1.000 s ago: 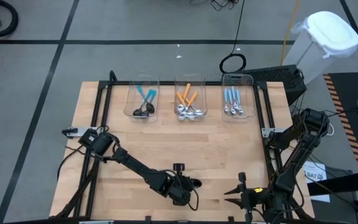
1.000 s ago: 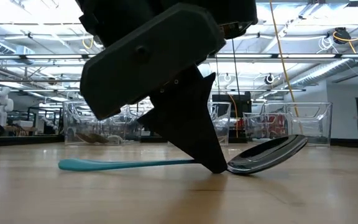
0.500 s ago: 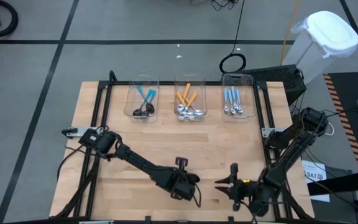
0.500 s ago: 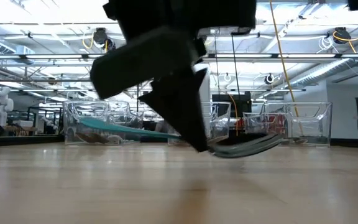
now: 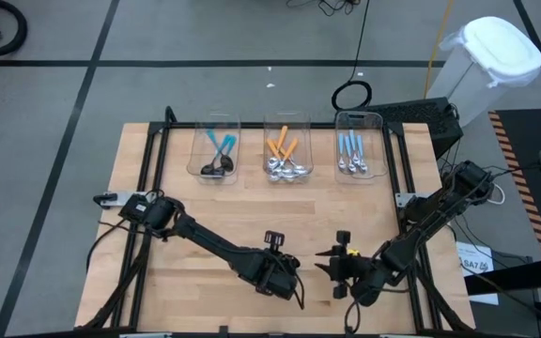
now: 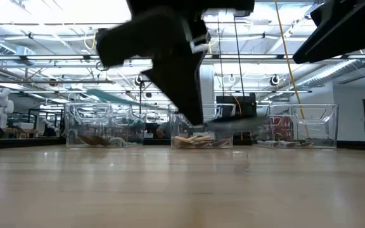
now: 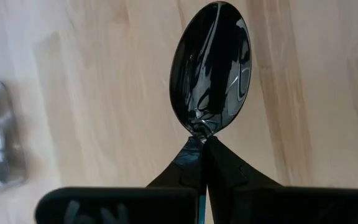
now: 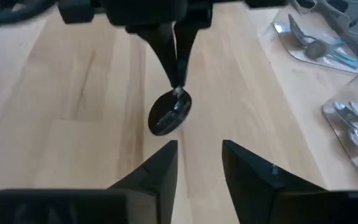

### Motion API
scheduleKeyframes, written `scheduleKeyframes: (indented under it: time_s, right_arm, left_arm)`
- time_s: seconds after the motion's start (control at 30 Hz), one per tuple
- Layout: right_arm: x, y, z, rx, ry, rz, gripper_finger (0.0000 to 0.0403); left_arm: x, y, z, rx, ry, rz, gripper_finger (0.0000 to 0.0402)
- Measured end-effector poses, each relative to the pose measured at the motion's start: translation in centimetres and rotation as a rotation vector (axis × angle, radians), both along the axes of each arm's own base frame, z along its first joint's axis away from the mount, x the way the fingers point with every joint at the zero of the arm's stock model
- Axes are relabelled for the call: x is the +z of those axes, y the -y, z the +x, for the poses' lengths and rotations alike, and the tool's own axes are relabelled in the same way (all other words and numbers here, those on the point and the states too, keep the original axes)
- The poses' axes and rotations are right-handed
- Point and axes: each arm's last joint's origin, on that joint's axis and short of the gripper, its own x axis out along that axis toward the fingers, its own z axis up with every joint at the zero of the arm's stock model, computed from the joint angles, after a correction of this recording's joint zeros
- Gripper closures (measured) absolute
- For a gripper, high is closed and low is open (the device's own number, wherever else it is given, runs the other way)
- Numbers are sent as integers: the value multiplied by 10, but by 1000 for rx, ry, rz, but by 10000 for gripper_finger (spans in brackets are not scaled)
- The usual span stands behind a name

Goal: Sort silverware by color (type)
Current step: Put the blue spoon into the left transparent bin

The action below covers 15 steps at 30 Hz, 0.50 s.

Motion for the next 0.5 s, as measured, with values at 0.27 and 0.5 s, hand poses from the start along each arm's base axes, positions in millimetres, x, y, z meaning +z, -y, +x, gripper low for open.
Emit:
scheduleKeyframes:
  time_s: [0.27,0.5]
  right_arm:
    - [-1,0,1,-7,1,17,236]
    - [-1,0,1,0,-2,7,217]
  left_arm:
    - [26,16,-5,-178,-42,58,396]
    - [43,25,-16,-332,-146,134,396]
